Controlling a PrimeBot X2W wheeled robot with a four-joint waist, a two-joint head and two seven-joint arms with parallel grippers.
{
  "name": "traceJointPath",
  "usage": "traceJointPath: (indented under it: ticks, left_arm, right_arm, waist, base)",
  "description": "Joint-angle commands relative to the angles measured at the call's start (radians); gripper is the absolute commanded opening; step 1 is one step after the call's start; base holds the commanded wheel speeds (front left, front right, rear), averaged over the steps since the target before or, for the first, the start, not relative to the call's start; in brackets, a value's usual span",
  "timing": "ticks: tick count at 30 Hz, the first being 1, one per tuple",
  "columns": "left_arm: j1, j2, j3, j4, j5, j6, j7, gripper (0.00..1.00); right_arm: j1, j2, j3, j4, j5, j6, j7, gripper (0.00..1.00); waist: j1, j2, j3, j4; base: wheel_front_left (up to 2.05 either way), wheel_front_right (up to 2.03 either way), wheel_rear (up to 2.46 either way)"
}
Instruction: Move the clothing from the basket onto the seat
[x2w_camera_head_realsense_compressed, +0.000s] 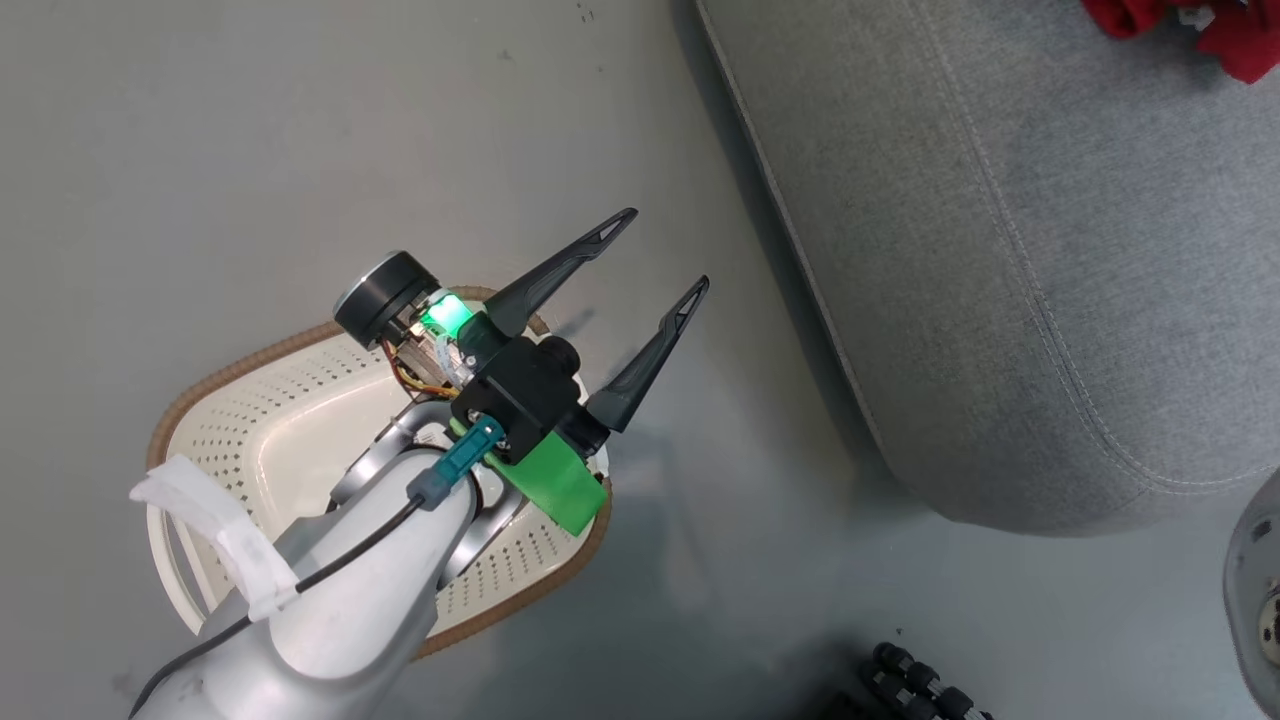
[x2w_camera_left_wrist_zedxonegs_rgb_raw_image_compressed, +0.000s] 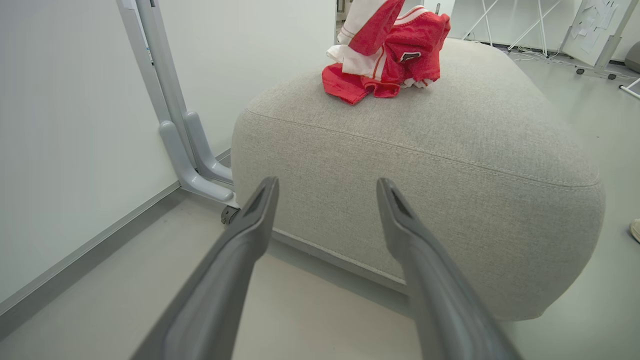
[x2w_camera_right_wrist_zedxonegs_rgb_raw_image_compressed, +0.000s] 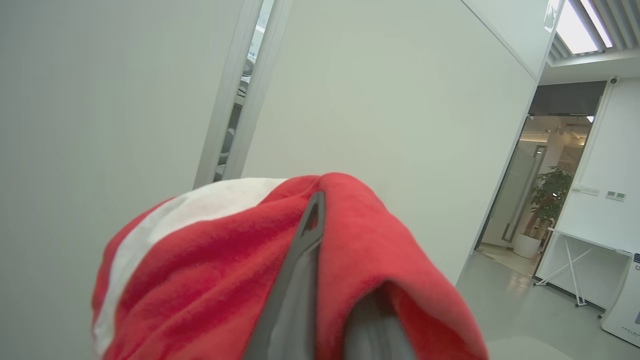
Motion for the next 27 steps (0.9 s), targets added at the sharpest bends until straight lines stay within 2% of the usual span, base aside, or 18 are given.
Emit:
traceJointPath:
  ticks: [1,7,12,21,27]
  left_arm:
    - [-0.016,0.017,-0.001,-0.006,0.008,-0.005,-0.002,1.00]
    - [-0.023,0.037,-0.003,-0.015,0.008,-0.004,0.003,1.00]
    - [-0.029,0.047,-0.002,-0.023,0.006,0.001,0.005,1.00]
    - [-0.044,0.056,-0.002,-0.026,-0.002,0.003,0.005,1.00]
    - [-0.045,0.067,-0.005,-0.022,-0.005,0.008,0.005,1.00]
  right_arm:
    - [-0.055,-0.040,-0.029,0.034,-0.018,-0.001,-0.002,0.00]
    - [-0.148,-0.103,-0.109,0.167,-0.017,-0.001,-0.002,0.00]
    - [-0.122,-0.087,-0.135,0.252,-0.032,-0.001,-0.002,0.00]
    - [0.000,-0.019,-0.214,0.370,-0.093,-0.001,-0.002,0.00]
    - [0.031,0.010,-0.242,0.415,-0.108,-0.001,-0.002,0.00]
  waist:
    - [-0.0001,0.0087,0.051,0.014]
    - [-0.0001,0.0087,0.085,0.014]
    - [-0.0001,0.0087,0.108,0.014]
    - [-0.0001,0.0087,0.130,0.030]
    - [-0.0001,0.0087,0.133,0.030]
  base:
    - [0.00,0.00,0.00]
    - [0.00,0.00,0.00]
    - [0.00,0.00,0.00]
    - [0.00,0.00,0.00]
    - [0.00,0.00,0.00]
